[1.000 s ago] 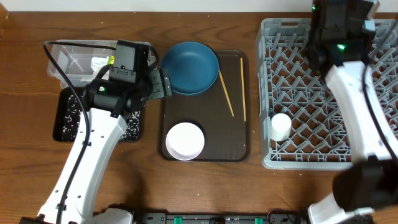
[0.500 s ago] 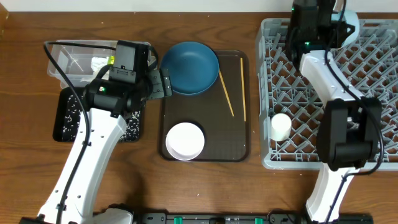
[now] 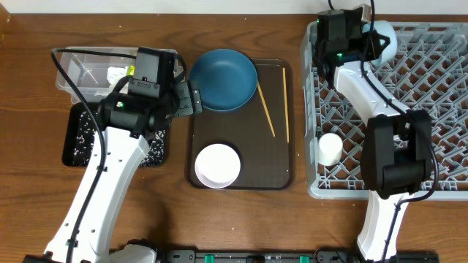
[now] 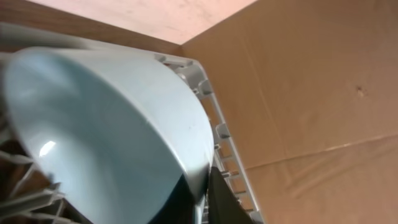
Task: Sort waste into correct bins and load items into the dishwasher rack
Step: 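Carry the light-blue bowl into the dish rack and release it, then reach the right gripper to the pink-white bowl and grasp it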
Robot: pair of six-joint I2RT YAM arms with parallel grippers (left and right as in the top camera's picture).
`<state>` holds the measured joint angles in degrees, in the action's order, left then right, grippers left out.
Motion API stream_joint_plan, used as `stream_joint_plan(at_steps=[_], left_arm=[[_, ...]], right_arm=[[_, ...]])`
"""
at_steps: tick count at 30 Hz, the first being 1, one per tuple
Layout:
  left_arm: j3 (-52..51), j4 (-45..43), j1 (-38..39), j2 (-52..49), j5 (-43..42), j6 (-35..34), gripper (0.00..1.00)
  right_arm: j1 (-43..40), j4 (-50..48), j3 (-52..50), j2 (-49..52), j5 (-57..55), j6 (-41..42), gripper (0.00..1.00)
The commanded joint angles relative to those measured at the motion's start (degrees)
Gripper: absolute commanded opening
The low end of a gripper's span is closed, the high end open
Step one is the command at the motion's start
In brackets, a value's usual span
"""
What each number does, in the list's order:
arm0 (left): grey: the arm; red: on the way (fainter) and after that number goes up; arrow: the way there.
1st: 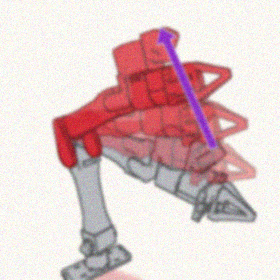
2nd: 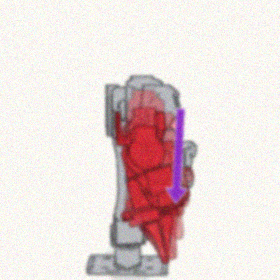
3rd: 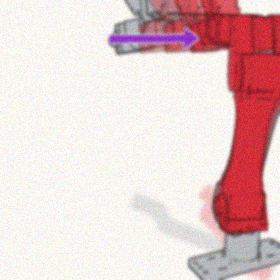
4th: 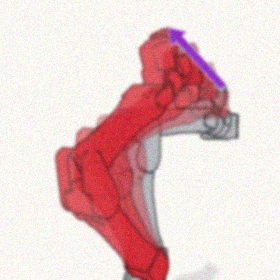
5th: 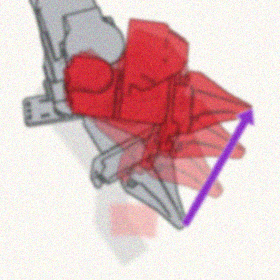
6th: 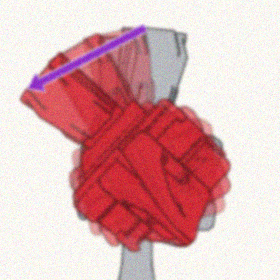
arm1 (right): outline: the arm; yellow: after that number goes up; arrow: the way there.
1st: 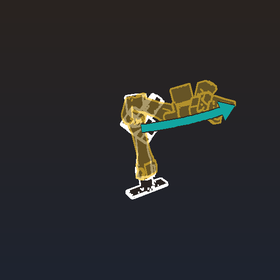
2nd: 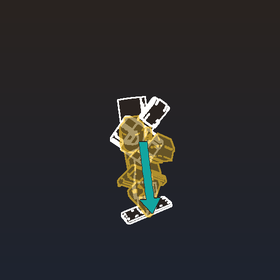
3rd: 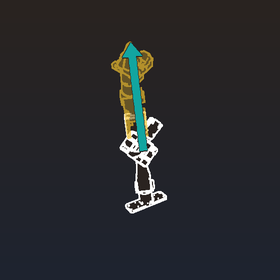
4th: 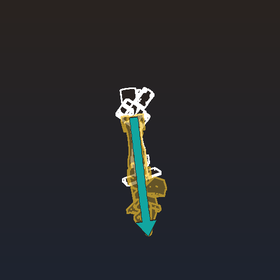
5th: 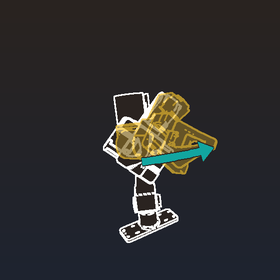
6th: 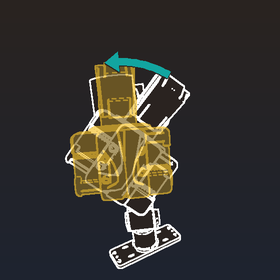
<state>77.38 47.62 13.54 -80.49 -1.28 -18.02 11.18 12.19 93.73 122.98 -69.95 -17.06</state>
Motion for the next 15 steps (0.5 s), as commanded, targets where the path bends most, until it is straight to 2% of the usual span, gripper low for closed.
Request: stream_joint_plan(at_steps=[1,2,5,6,15], left_arm=[[0.48,0.13,-0.31,-0.42,0.48,0.13,0.87],[0.48,0.13,-0.31,-0.42,0.48,0.13,0.87],[0.48,0.13,-0.31,-0.42,0.48,0.13,0.88],[0.48,0.13,-0.31,-0.42,0.48,0.13,0.88],[0.48,0.13,-0.31,-0.42,0.48,0.13,0.88]], right_arm=[[0.85,1.01,0.15,0.96,2.78,1.81,0.60],[0.92,1.27,0.15,0.96,2.93,1.84,0.74],[1.57,1.53,0.17,0.83,2.95,1.84,0.97],[1.97,1.46,0.17,0.76,2.95,1.84,0.99],[5.70,1.40,0.17,-3.61,8.61,3.34,0.99]])
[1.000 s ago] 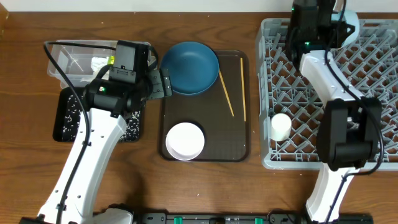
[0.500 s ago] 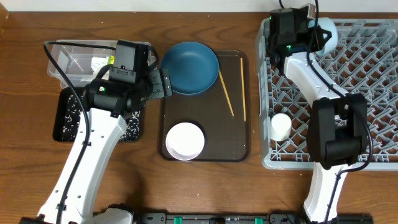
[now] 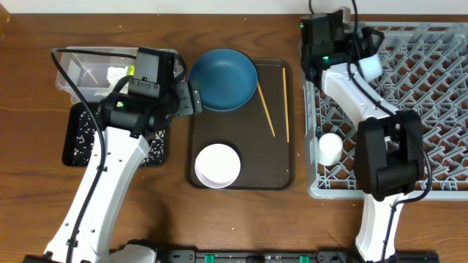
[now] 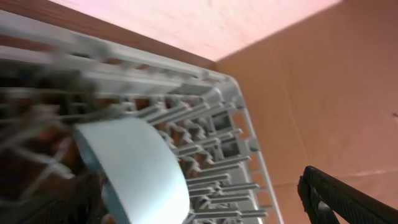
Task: Sort waste into correct bins and load items into the dishwasher rack
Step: 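Reach the right gripper to the pink-white bowl and grasp it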
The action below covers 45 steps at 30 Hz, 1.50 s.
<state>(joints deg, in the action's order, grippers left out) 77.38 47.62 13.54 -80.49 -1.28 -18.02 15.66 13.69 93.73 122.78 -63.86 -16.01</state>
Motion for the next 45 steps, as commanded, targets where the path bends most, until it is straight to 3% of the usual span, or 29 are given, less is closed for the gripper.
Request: stream_joint_plan(at_steps=[1,6,9,13,16,18,22,29,40,43,45], left_arm=[[0.48,0.13,-0.31,-0.42,0.48,0.13,0.88],[0.48,0.13,-0.31,-0.42,0.48,0.13,0.88],[0.48,0.13,-0.31,-0.42,0.48,0.13,0.88],[0.48,0.13,-0.31,-0.42,0.48,0.13,0.88],[0.48,0.13,-0.31,-0.42,0.48,0.13,0.88],[0.48,0.13,-0.31,-0.42,0.48,0.13,0.88],[0.48,0.13,-0.31,-0.42,0.48,0.13,0.88],[0.48,0.13,-0.31,-0.42,0.48,0.13,0.88],[0.48,0.13,-0.31,-0.42,0.48,0.13,0.88],[0.48,0.13,-0.31,-0.42,0.48,0.13,0.88],[0.48,0.13,-0.31,-0.42,0.48,0.13,0.88]], right_arm=[[1.55,-0.07,0.17,-4.44,3.67,2.29,0.99],[3.08,5.01,0.17,-10.23,11.85,7.72,0.99],[3.56,14.88,0.17,-14.27,29.59,15.91,0.98],[3.50,25.90,0.17,-16.55,63.08,24.30,0.86],[4.26,30.51,-0.81,-15.41,79.12,30.97,0.81],[5.81,31.17,-2.43,-13.97,83.82,32.83,0.79],[10.54,30.47,-5.95,-10.80,85.07,35.74,0.79],[17.84,30.64,-8.31,-6.99,85.07,39.52,0.71],[22.71,30.47,-12.35,-6.62,84.89,40.85,0.58],[23.32,30.49,-14.29,-6.62,84.96,40.87,0.48],[23.43,30.51,-14.84,-6.62,85.15,40.87,0.33]])
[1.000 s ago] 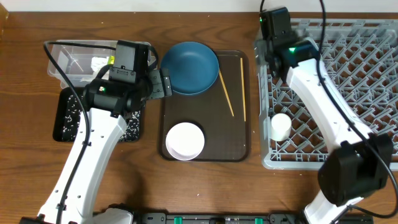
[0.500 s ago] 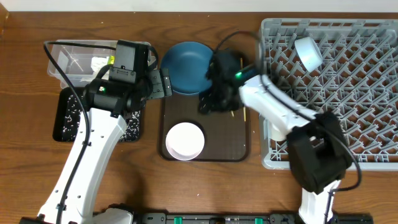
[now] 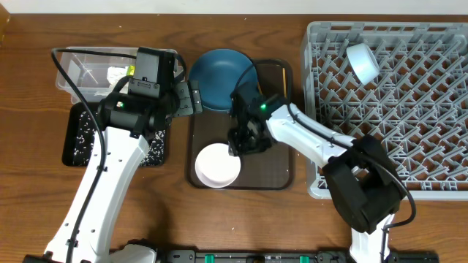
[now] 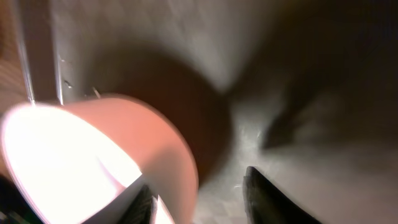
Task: Sort waste into correct bins and load items into the dishwasher rack
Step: 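Reach the right gripper to the pink-white bowl and grasp it, then carry the pink-white bowl into the dish rack and release it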
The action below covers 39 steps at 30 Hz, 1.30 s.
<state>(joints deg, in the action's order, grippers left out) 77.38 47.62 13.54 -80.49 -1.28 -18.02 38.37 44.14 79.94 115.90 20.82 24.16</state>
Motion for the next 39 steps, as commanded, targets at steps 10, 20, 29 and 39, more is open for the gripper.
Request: stream_joint_plan(at_steps=[10,20,29,39], left_arm=[[0.48,0.13,-0.31,-0.42,0.48,0.13,0.88],[0.48,0.13,-0.31,-0.42,0.48,0.13,0.88],[0.48,0.13,-0.31,-0.42,0.48,0.13,0.88],[0.48,0.13,-0.31,-0.42,0.48,0.13,0.88]], right_arm=[[-1.95,0.90,-0.83,-2.45,0.35,0.98,0.01],[-14.88,5.01,-0.33,-25.16,-23.21,0.85,0.01],[-20.06,9.84,-0.35,-32.61,-77.13,3.43,0.01],[-20.31,8.46,-0.37,-20.41,-93.96,-1.42,0.01]])
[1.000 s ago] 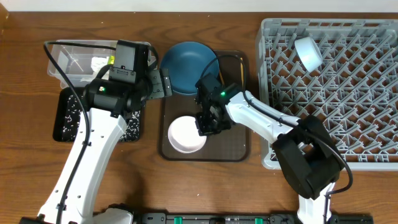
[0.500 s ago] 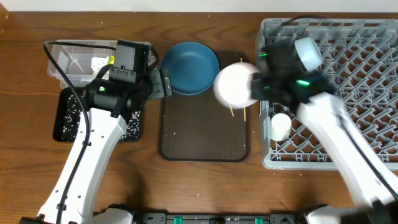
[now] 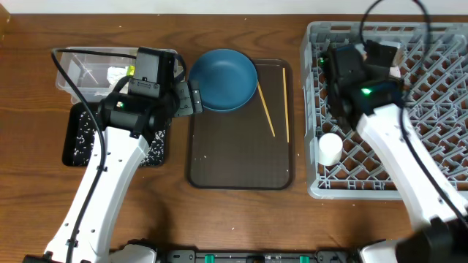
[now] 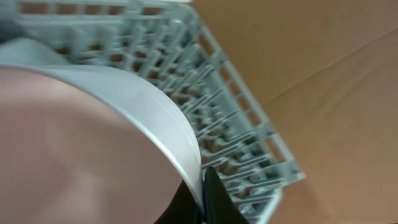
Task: Sort waste into correct bins and load items into the dishwasher rack
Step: 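Carry the pink-white bowl into the dish rack and release it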
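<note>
My right gripper (image 4: 202, 186) is shut on the rim of the white bowl (image 4: 93, 137), which fills the right wrist view, with the grey dishwasher rack (image 4: 242, 112) behind it. Overhead, that gripper (image 3: 380, 52) holds the bowl (image 3: 393, 61) over the rack's (image 3: 439, 109) back part. The dark blue bowl (image 3: 223, 79) and two chopsticks (image 3: 265, 109) lie on the brown tray (image 3: 241, 161). My left gripper (image 3: 190, 98) hovers at the blue bowl's left edge; its jaws cannot be made out.
A white cup (image 3: 329, 148) stands in the rack's front left. A clear bin (image 3: 91, 66) holding scraps and a black speckled bin (image 3: 79, 135) sit at the left, partly under my left arm. My right arm spans the rack's left half.
The white bowl has left the tray. My right gripper, then at the bowl's rim on the tray, is now shut on it over the back of the rack. The left arm is unmoved.
My right gripper first held a light-blue bowl at the rack's back. Then it was off the bowl, which sat in the rack. Later it was down at the white bowl on the tray, and now it holds that bowl over the rack.
</note>
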Robot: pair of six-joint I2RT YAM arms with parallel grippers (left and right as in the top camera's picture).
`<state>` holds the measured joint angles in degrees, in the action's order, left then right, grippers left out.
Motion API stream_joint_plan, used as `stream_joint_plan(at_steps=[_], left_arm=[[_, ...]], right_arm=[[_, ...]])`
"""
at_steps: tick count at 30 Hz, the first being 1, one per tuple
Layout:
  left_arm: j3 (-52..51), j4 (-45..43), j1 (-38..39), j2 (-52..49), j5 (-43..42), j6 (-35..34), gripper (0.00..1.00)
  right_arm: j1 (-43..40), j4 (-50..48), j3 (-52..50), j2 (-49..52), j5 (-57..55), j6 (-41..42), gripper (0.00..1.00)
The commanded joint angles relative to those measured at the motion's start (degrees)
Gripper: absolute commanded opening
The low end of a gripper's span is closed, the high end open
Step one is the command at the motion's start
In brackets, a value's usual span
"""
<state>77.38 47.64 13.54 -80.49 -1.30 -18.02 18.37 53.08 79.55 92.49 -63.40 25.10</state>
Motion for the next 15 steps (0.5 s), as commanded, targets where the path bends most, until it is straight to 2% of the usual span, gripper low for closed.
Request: stream_joint_plan(at_steps=[1,7,15], left_arm=[[0.48,0.11,-0.31,-0.42,0.50,0.13,0.88],[0.48,0.11,-0.31,-0.42,0.50,0.13,0.88],[0.48,0.11,-0.31,-0.42,0.50,0.13,0.88]], right_arm=[[-0.31,-0.83,0.04,4.76,-11.26,-3.48,0.01],[-0.02,0.39,0.02,11.37,-22.16,-4.39,0.01],[0.44,0.04,0.02,14.73,-14.84,-3.15,0.01]])
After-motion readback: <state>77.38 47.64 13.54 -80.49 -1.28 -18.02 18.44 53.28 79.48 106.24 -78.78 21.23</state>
